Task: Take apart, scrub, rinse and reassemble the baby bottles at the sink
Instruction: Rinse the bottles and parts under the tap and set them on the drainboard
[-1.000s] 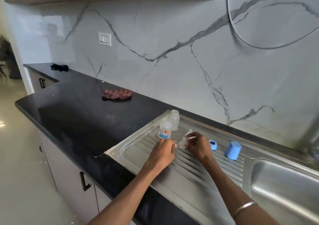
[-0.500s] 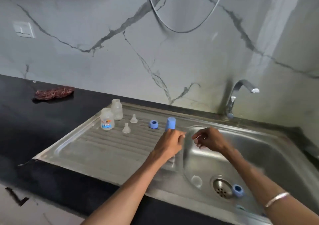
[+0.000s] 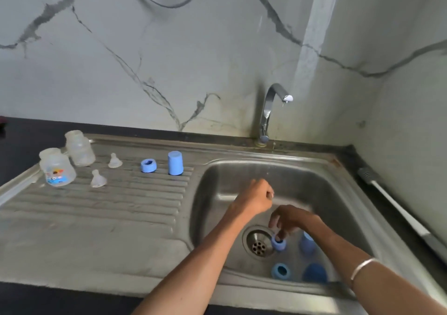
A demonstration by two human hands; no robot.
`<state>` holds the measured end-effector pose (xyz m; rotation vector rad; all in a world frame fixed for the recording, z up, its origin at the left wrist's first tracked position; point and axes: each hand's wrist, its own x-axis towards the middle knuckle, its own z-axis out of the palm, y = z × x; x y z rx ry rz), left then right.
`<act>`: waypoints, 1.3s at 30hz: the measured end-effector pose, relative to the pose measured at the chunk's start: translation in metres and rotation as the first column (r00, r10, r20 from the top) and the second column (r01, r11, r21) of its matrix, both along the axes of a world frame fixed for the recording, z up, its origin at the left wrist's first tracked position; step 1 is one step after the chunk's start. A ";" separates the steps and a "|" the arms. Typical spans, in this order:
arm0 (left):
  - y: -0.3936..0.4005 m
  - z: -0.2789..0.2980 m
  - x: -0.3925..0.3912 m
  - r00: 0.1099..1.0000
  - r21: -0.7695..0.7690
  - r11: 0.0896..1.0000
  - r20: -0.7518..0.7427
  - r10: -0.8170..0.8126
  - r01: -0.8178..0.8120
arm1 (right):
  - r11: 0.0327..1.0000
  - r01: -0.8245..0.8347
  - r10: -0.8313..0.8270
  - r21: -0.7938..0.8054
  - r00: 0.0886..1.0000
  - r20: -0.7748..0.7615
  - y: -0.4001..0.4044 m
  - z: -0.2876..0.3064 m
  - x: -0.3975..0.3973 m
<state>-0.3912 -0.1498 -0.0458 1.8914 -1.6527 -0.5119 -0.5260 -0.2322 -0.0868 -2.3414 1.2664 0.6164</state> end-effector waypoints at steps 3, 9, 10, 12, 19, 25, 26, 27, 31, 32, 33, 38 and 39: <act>-0.010 -0.007 -0.002 1.000 0.046 0.999 0.003 0.002 -0.002 | 0.999 -0.032 0.031 -0.014 0.995 -0.094 -0.006 -0.017 -0.002; -0.013 -0.021 0.018 0.998 0.064 0.996 0.000 0.064 -0.064 | 0.999 -0.002 0.007 0.047 0.994 -0.111 -0.012 -0.031 0.004; -0.014 -0.022 0.021 0.996 0.066 0.994 -0.001 0.088 -0.088 | 0.998 0.020 -0.015 0.060 0.997 -0.077 -0.013 -0.030 0.004; -0.014 -0.023 0.027 0.992 0.054 0.990 -0.007 0.128 -0.127 | 0.994 0.091 -0.095 0.059 0.993 0.074 -0.017 -0.027 0.004; -0.029 -0.023 0.023 0.970 -0.005 0.977 -0.120 0.211 -0.213 | 0.856 0.409 -0.494 0.318 0.459 0.739 -0.032 0.010 0.010; -0.051 -0.021 0.010 0.933 -0.142 0.954 -0.289 0.216 -0.265 | 0.838 0.327 -0.506 0.436 0.171 0.845 -0.036 0.018 0.026; -0.052 -0.021 0.011 0.918 -0.166 0.945 -0.331 0.217 -0.283 | 0.843 0.317 -0.497 0.435 0.151 0.854 -0.036 0.020 0.027; -0.055 -0.022 0.012 0.900 -0.185 0.936 -0.381 0.212 -0.299 | 0.846 0.305 -0.493 0.437 0.134 0.860 -0.036 0.021 0.027; -0.060 -0.022 0.018 0.752 -0.145 0.912 -0.622 0.218 -0.384 | 0.900 0.257 -0.408 0.351 0.220 0.886 -0.036 0.026 0.023; -0.062 -0.022 0.018 0.684 -0.101 0.912 -0.695 0.221 -0.398 | 0.911 0.261 -0.383 0.319 0.249 0.890 -0.038 0.025 0.021; -0.064 -0.022 0.018 0.611 -0.059 0.912 -0.759 0.223 -0.406 | 0.915 0.264 -0.372 0.304 0.261 0.891 -0.036 0.027 0.020; -0.063 -0.019 0.018 0.440 -0.023 0.918 -0.883 0.167 -0.397 | 0.882 0.280 -0.443 0.379 0.215 0.871 -0.038 0.027 0.020; -0.062 -0.019 0.018 0.449 -0.038 0.927 -0.882 0.144 -0.372 | 0.872 0.282 -0.461 0.401 0.195 0.866 -0.037 0.028 0.021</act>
